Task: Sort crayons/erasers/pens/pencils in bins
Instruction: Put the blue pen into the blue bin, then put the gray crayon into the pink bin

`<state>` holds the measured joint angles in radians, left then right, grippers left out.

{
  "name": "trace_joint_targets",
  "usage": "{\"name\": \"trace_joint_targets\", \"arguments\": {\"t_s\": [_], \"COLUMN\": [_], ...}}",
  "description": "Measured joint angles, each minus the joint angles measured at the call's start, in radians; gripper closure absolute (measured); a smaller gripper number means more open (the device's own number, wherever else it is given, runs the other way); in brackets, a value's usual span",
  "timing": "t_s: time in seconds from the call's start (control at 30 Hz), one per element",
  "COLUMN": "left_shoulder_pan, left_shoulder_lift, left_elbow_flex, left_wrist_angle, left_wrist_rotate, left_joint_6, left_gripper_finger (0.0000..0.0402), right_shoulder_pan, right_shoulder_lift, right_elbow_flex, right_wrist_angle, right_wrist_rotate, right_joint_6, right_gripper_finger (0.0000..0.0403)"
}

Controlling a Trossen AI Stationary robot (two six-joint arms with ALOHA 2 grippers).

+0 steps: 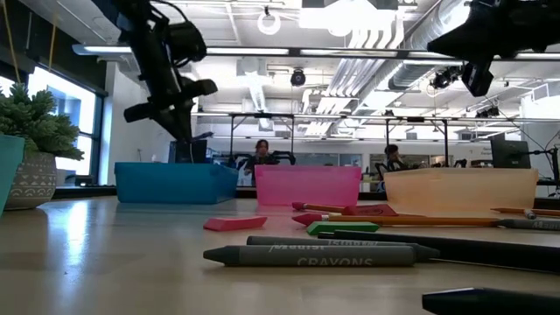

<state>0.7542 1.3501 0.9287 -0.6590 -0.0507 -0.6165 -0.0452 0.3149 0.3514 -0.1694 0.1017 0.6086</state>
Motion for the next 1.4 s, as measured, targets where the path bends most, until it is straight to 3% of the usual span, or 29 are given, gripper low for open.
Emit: {"name": "trace_joint_targets", "arguments": {"t_s": [0.4,0.63,0.87,1.17,1.4], "left_shoulder_pan": [0.062,0.101,0.117,0.116,0.116], "left_shoulder_lift": [0.075,0.075,0.075,0.075,0.075], "left_elbow_flex": [0.0,0.0,0.0,0.0,0.0], "left_wrist_angle": [-0.001,-0.024,-0.04,-0.04,-0.039], "left_wrist_rotate": [0.081,0.117,0.121,0.12,0.118], "left_joint_6": [0.014,0.024,0.026,0.078,0.076], "left_gripper_finger": [0.0367,0.0367,0.0362,0.0308,0.0265], "right_shoulder_pan": [0.0,0.0,0.0,0.007,0.095], "right_shoulder_lift": [0.211,0.294,0.36,0.422,0.456], "right_elbow_flex": [0.181,0.192,0.192,0.191,0.191], "right_wrist_angle": [-0.292,-0.366,-0.488,-0.609,-0.608], "right_wrist_rotate": [0.0,-0.009,-0.094,-0.19,-0.198], "right_joint_6": [0.02,0.065,0.171,0.279,0.374], "right_gripper_finger": [0.0402,0.0402,0.0402,0.0402,0.0402]}}
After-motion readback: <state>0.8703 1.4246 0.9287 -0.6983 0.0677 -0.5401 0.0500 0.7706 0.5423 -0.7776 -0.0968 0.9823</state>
